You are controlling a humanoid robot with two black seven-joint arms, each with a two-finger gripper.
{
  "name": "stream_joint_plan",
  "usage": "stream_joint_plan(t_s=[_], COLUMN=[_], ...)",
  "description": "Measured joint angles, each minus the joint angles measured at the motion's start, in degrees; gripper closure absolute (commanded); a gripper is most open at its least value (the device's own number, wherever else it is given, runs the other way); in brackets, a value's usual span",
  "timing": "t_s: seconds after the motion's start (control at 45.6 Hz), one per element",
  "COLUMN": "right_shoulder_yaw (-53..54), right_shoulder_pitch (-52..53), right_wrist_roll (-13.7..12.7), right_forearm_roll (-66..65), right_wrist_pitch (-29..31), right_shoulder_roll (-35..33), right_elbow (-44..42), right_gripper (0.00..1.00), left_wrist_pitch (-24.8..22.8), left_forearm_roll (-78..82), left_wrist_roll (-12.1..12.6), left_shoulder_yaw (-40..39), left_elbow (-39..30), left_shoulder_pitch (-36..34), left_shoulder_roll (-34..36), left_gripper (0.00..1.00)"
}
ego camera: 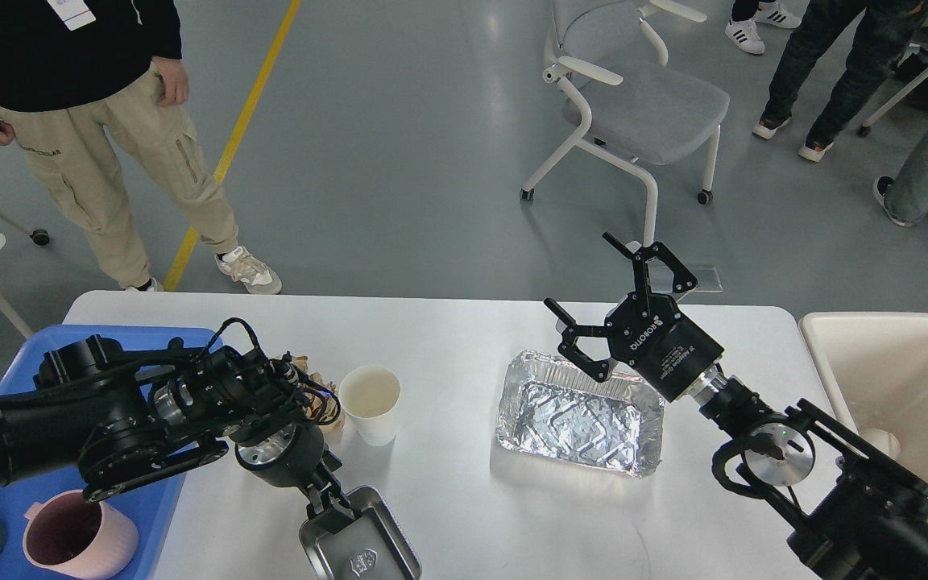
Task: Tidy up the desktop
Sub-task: 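Reach the left gripper to the small metal tray and grasp it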
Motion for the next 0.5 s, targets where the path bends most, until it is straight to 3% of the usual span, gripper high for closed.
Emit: stream_joint_plan(t_s=[0.176,0.351,0.505], right_shoulder_yaw=[0.0,0.0,0.1], right_shoulder_pitch=[0.0,0.0,-0.2], right_wrist_roll=[0.0,0.0,0.0], right_forearm_roll=[0.0,0.0,0.0], right_wrist_pitch=[0.0,0.1,0.1], right_shoulder_roll=[-0.2,-0.3,-0.4], right_elbow=[0.0,0.0,0.1], right_gripper=[0.00,0.00,0.00], left_wrist_pitch=[0.1,0.1,0.1], left_forearm_roll=[0.5,1.6,1.7], left_wrist_roll=[0.0,0.0,-0.2], left_shoulder_yaw=[0.1,0.9,2.0], left_elbow=[1.3,2.4,3.4], left_shoulder_pitch=[0.5,0.5,0.5], left_shoulder_roll=[-1.4,-2.2,-2.5], left_gripper=[0.36,0.59,0.64])
